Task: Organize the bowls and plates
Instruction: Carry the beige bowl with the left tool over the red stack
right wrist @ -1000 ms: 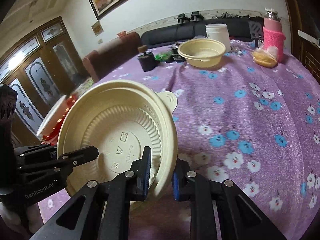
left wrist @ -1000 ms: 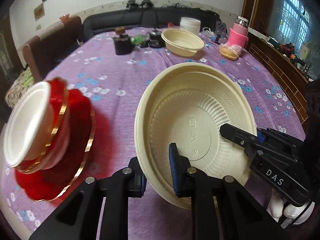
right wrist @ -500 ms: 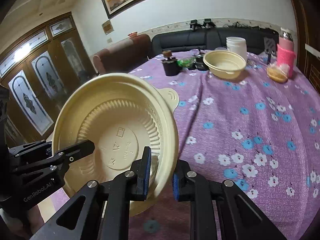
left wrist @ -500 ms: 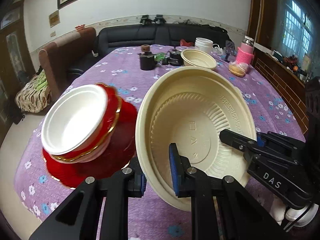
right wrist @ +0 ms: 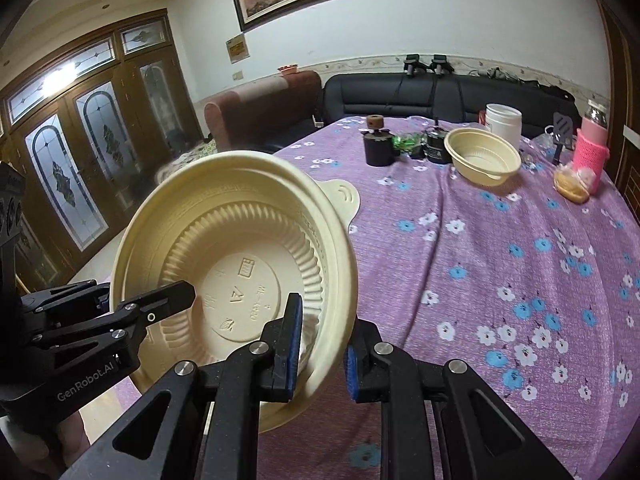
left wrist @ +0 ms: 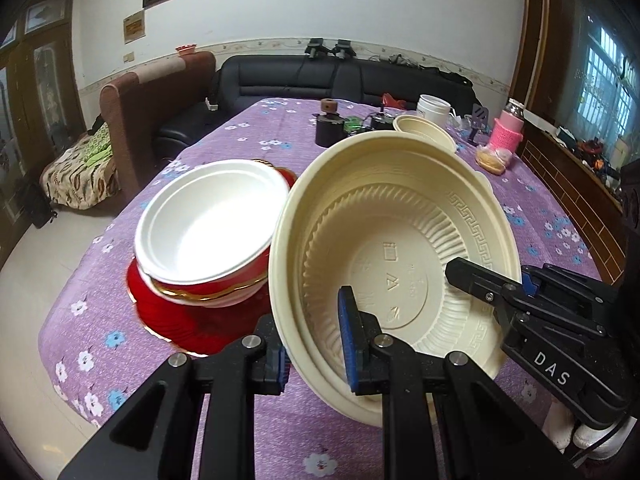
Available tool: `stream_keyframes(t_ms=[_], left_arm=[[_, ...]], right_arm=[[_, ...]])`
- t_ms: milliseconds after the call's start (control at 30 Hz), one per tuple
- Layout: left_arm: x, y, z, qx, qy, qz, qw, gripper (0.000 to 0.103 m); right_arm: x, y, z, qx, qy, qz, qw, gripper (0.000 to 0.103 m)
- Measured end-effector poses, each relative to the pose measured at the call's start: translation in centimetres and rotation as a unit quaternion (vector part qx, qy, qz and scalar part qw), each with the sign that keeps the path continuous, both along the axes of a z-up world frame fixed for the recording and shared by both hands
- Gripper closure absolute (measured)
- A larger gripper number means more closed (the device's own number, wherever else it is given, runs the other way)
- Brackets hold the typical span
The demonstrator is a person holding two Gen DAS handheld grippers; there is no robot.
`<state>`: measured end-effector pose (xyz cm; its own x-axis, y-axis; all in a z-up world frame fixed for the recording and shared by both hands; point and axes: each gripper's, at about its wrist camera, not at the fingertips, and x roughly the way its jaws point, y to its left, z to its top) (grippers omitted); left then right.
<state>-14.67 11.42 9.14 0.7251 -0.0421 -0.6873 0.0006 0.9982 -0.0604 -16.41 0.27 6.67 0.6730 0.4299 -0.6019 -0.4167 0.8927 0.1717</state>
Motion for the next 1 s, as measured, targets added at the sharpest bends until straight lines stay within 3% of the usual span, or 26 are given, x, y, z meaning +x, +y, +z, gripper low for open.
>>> stream_keyframes(t_ms=[467,1000], left_arm=[[-1.5,3.0,0.2,-0.012,-0.005,0.025,0.9996,0.084],[-1.0,6.5,1.3,0.003,-0.011,0.056,0.9983,0.083]], right_arm=[[-0.7,3.3,0.8,-0.017,-0.011,0.020,1.000,0.083],[0.0,7.2,1.9,-0.026,-0.020,0.043,0.999,0.082]])
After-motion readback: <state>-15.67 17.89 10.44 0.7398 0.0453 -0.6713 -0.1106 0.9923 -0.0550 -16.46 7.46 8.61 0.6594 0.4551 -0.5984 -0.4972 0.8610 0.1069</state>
